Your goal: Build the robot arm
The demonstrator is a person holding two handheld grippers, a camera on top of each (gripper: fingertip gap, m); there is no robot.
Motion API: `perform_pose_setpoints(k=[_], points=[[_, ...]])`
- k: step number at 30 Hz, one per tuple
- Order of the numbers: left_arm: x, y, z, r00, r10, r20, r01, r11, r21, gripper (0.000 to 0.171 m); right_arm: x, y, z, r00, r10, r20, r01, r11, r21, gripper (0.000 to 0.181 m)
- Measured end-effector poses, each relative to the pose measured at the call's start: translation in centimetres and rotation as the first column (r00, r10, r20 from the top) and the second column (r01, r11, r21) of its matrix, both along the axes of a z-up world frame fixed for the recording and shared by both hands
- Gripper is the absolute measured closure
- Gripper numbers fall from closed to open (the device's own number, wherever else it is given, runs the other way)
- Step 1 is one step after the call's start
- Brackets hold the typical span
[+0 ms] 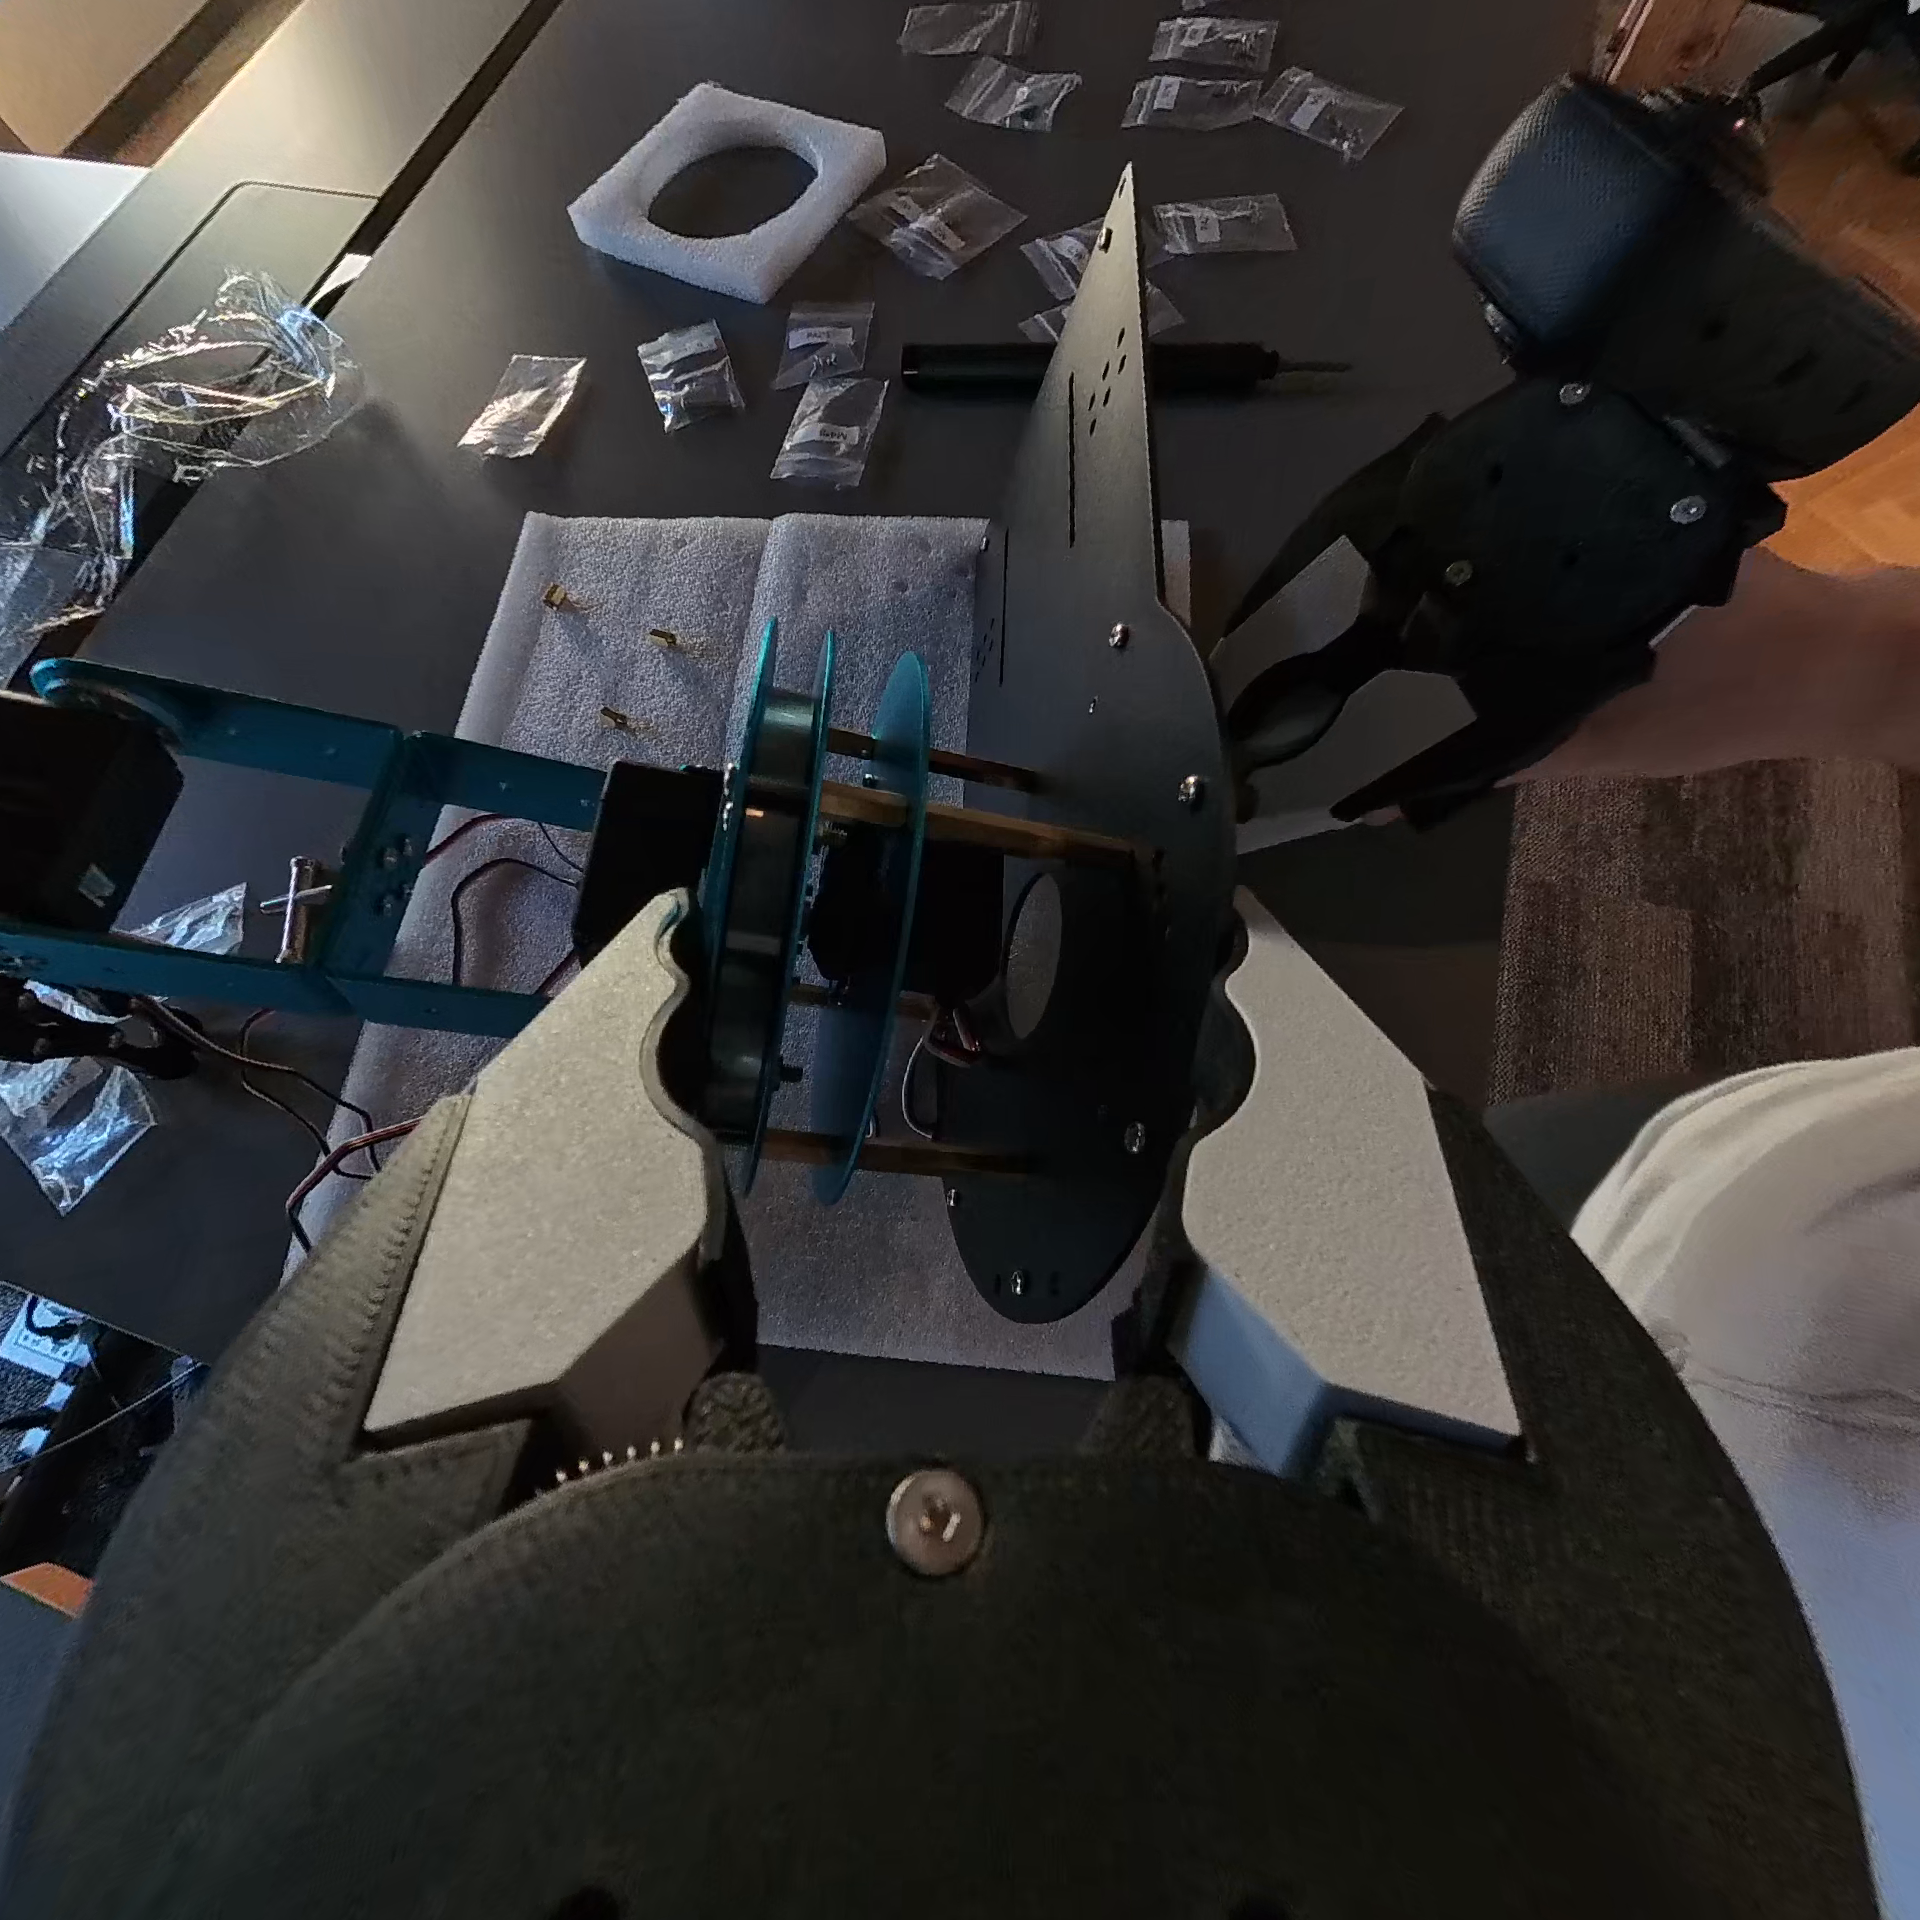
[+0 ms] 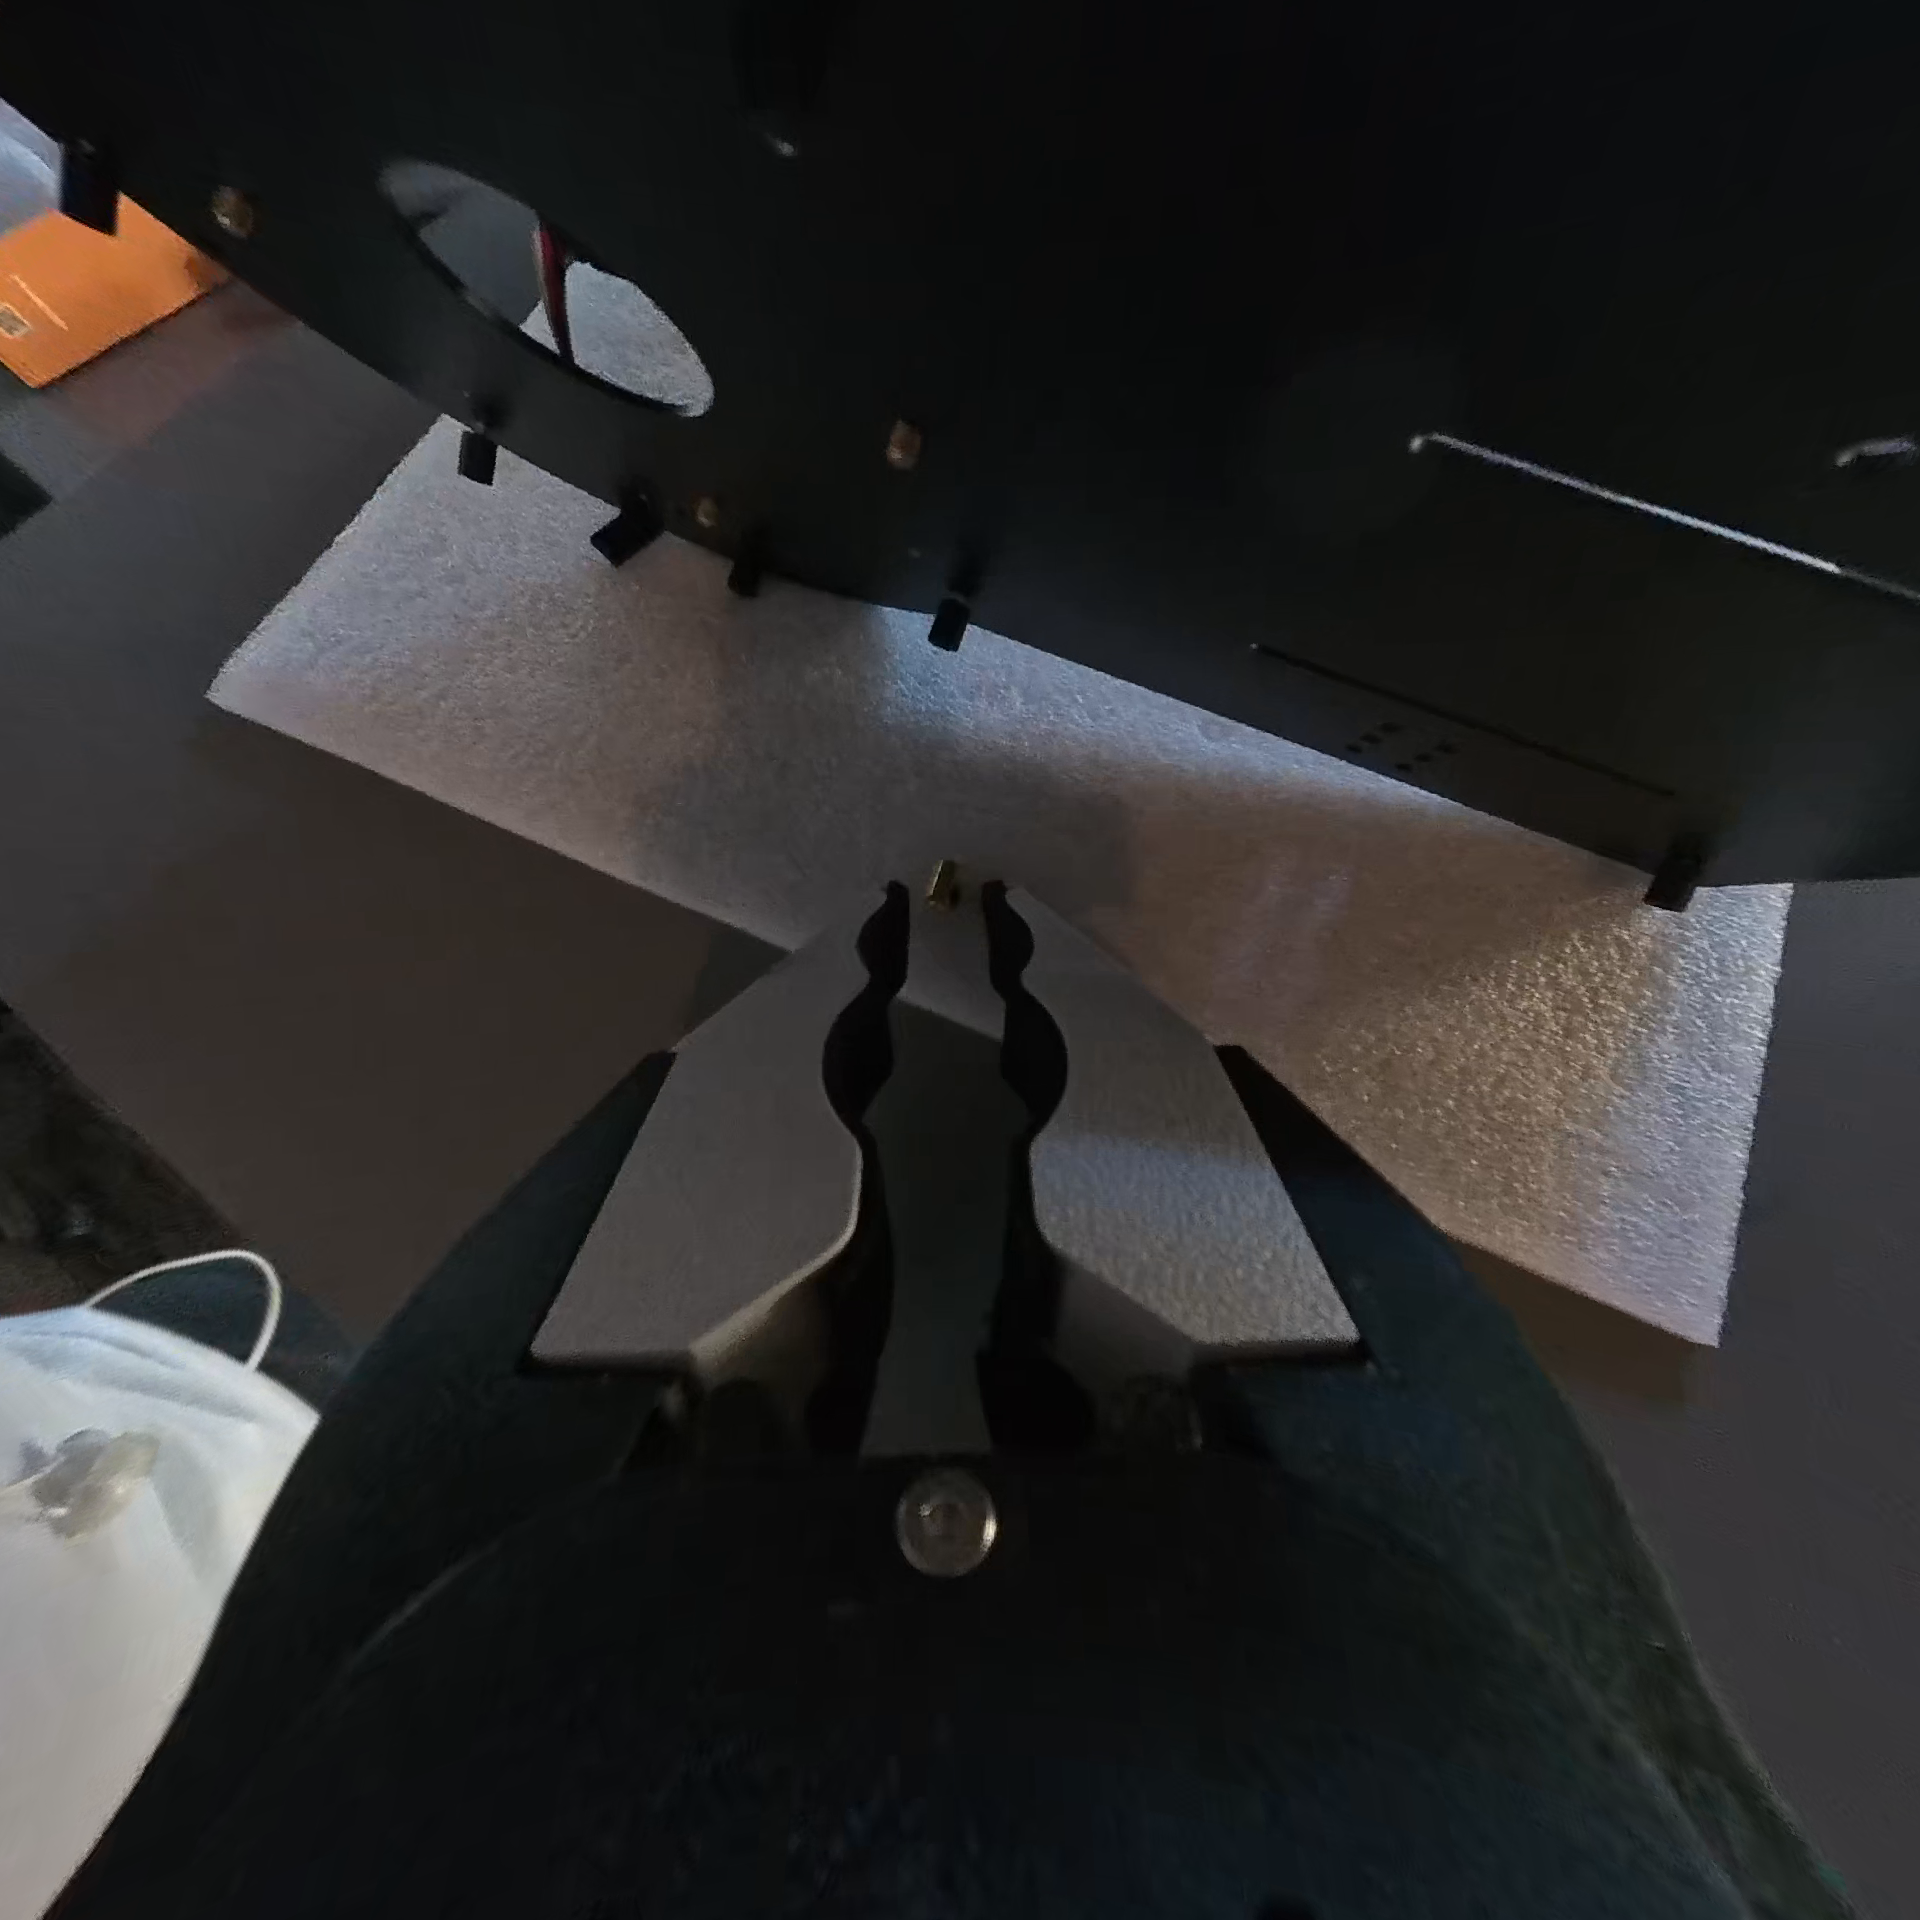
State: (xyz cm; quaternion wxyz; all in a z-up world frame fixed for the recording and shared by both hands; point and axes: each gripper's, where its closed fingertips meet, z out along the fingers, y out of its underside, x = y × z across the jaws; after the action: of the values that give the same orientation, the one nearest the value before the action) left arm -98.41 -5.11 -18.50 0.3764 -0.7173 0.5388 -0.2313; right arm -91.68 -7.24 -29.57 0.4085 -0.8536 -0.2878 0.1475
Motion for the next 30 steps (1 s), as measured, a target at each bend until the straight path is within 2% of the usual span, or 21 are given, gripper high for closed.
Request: perform_pose_setpoints(k=[4,11,17,23,26,30], points=[[0.0,0.0,0.0,1.000,0.000,-0.004,0.000,1.000,-0.001,0.077,-0.2,0.1,0.0,1.000,0.021,-0.010,-0.021,1.000,-0.002,0.169],[0.0,0.0,-0.1,1.000,-0.001,-0.016,0.001,1.000,-0.003,0.077,-0.8,-0.1,0.2,0.998,-0.020,-0.062,0.019,0.999,-0.028,0.176],[0.0,0.0,0.0,1.000,-0.010,-0.012,0.010,1.000,0.003,0.077,-2.4,-0.7,3.1,0.991,-0.060,-0.120,0.079,0.985,0.156,0.176],[0.0,0.0,0.0,1.000,-0.010,-0.014,0.010,1.000,0.001,0.077,-2.4,-0.4,6.8,0.976,-0.163,-0.146,0.205,0.911,0.357,0.177],[0.0,0.0,0.0,1.000,-0.006,-0.007,0.006,1.000,0.001,0.077,-2.1,0.0,7.8,0.967,-0.200,-0.158,0.248,0.882,0.401,0.177],[0.0,0.0,0.0,1.000,-0.007,-0.016,0.007,1.000,-0.001,0.077,-2.1,0.7,7.6,0.953,-0.237,-0.189,0.296,0.859,0.417,0.177]])
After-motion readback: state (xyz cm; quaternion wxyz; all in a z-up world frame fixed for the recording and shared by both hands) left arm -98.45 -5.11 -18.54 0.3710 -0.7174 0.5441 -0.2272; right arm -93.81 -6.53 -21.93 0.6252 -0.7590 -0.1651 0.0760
